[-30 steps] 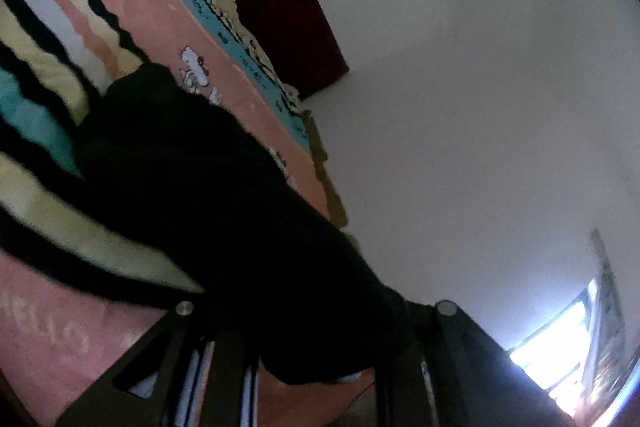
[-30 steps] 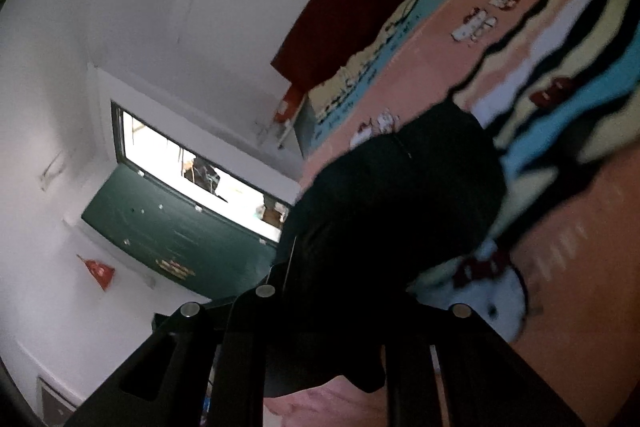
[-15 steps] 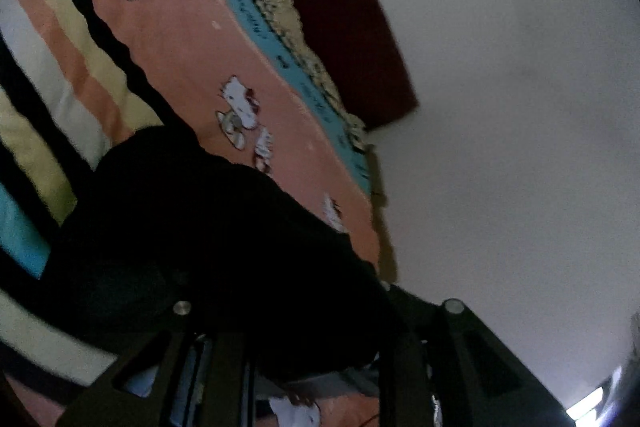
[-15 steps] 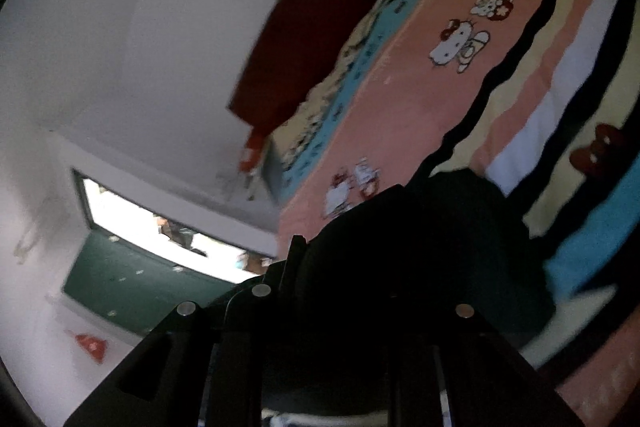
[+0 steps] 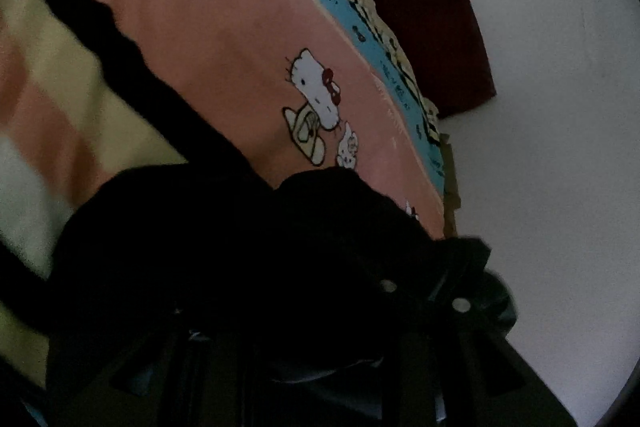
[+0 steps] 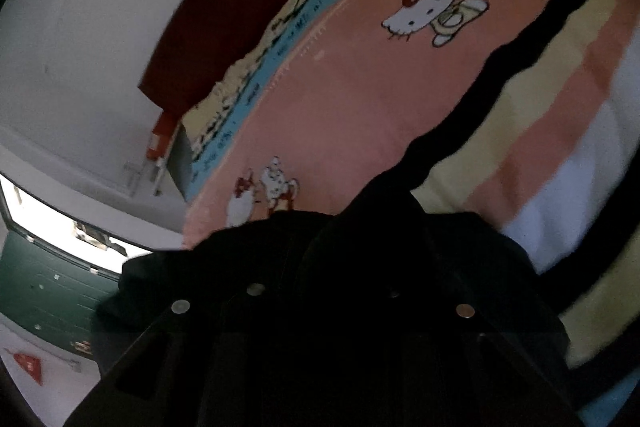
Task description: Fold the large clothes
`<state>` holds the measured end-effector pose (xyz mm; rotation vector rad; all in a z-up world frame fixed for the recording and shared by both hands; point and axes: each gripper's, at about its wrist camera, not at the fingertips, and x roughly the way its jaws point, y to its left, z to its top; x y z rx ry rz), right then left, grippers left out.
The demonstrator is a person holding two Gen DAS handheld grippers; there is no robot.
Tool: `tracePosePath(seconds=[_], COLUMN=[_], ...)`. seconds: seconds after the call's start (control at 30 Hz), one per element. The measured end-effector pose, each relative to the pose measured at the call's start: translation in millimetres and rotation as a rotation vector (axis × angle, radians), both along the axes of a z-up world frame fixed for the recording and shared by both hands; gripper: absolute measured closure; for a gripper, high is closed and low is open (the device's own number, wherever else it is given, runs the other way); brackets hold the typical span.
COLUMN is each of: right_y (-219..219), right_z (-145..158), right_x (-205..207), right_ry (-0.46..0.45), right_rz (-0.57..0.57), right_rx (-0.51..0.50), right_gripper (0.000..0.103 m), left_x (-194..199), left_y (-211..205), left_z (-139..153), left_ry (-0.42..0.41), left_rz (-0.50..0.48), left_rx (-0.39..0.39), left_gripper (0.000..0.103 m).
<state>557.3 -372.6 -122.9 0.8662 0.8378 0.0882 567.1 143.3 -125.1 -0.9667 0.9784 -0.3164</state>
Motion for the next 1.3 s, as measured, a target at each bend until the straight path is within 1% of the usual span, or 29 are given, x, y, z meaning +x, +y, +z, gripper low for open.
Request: tracePosePath(seconds=[0.03, 0.1, 0.17, 0.2, 0.23, 0.27, 0.3, 0.33, 0.37, 0.4, 0.43, 0.53, 0.6, 0.67, 0.7, 0.73, 0.77, 0.8, 0.87, 0.93, 1.0, 1.07, 1.13, 1.2, 1.27, 1.3], right_y=[2, 4, 4, 1, 0, -2, -5, -9, -12, -17, -22, -34, -37, -33, -27, -18, -11, 2, 27, 62, 89, 114, 129, 141, 144, 143], right_z=[-4, -11, -13, -14, -13, -11, -6, -1, 2, 9, 15, 36, 49, 65, 74, 83, 88, 94, 100, 105, 107, 107, 103, 93, 82, 75], right_x=[6, 14, 18, 18, 16, 14, 11, 7, 5, 2, 0, -11, -20, -33, -40, -47, -49, -53, -56, -56, -56, -50, -39, -21, -3, 8], right_ry=[0.0, -0.003, -0.006, -0.011, -0.025, -0.042, -0.068, -0.095, -0.109, -0.125, -0.136, -0.155, -0.172, -0.189, -0.198, -0.205, -0.207, -0.21, -0.209, -0.207, -0.212, -0.214, -0.198, -0.163, -0.13, -0.111], right_rz=[0.002, 0.002, 0.006, 0.006, 0.0, -0.005, -0.011, -0.021, -0.03, -0.047, -0.059, -0.072, -0.069, -0.051, -0.028, 0.002, 0.024, 0.065, 0.135, 0.22, 0.287, 0.35, 0.388, 0.412, 0.428, 0.431], right_rx=[-0.004, -0.003, 0.003, 0.02, 0.038, 0.05, 0.053, 0.057, 0.061, 0.055, 0.049, 0.005, -0.016, -0.08, -0.133, -0.187, -0.219, -0.261, -0.313, -0.394, -0.459, -0.506, -0.53, -0.58, -0.596, -0.609], right_gripper=[0.084, 0.084, 0.083, 0.08, 0.078, 0.074, 0.068, 0.063, 0.044, 0.029, 0.028, 0.028, 0.029, 0.029, 0.029, 0.029, 0.029, 0.029, 0.03, 0.031, 0.031, 0.031, 0.031, 0.032, 0.032, 0.032], left_x=[2, 4, 5, 5, 4, 3, 2, 0, -1, -2, -4, -13, -23, -33, -40, -44, -49, -54, -57, -59, -59, -50, -34, -17, 5, 13], left_y=[-1, -1, 3, 5, 10, 19, 26, 35, 42, 49, 56, 80, 91, 90, 86, 79, 67, 58, 17, -19, -57, -89, -124, -154, -173, -176], left_z=[-4, -9, -12, -11, -8, -4, -2, 4, 10, 18, 27, 47, 62, 82, 91, 100, 108, 113, 123, 126, 126, 121, 112, 103, 91, 86], left_ry=[-0.013, -0.029, -0.028, -0.026, -0.028, -0.048, -0.066, -0.089, -0.108, -0.132, -0.146, -0.179, -0.191, -0.189, -0.187, -0.184, -0.183, -0.18, -0.185, -0.198, -0.217, -0.224, -0.221, -0.212, -0.197, -0.183], left_rz=[-0.003, -0.004, -0.004, -0.003, 0.0, 0.011, 0.022, 0.035, 0.044, 0.057, 0.075, 0.136, 0.17, 0.15, 0.132, 0.104, 0.065, 0.029, -0.074, -0.158, -0.238, -0.297, -0.36, -0.393, -0.393, -0.387], left_rx=[0.003, -0.014, -0.067, -0.088, -0.129, -0.199, -0.247, -0.304, -0.342, -0.374, -0.384, -0.382, -0.323, -0.192, -0.132, -0.064, 0.008, 0.057, 0.2, 0.291, 0.354, 0.394, 0.463, 0.569, 0.669, 0.698], left_gripper=[0.08, 0.08, 0.078, 0.077, 0.075, 0.073, 0.072, 0.066, 0.058, 0.054, 0.051, 0.05, 0.049, 0.049, 0.049, 0.049, 0.049, 0.049, 0.049, 0.049, 0.049, 0.049, 0.049, 0.049, 0.049, 0.048])
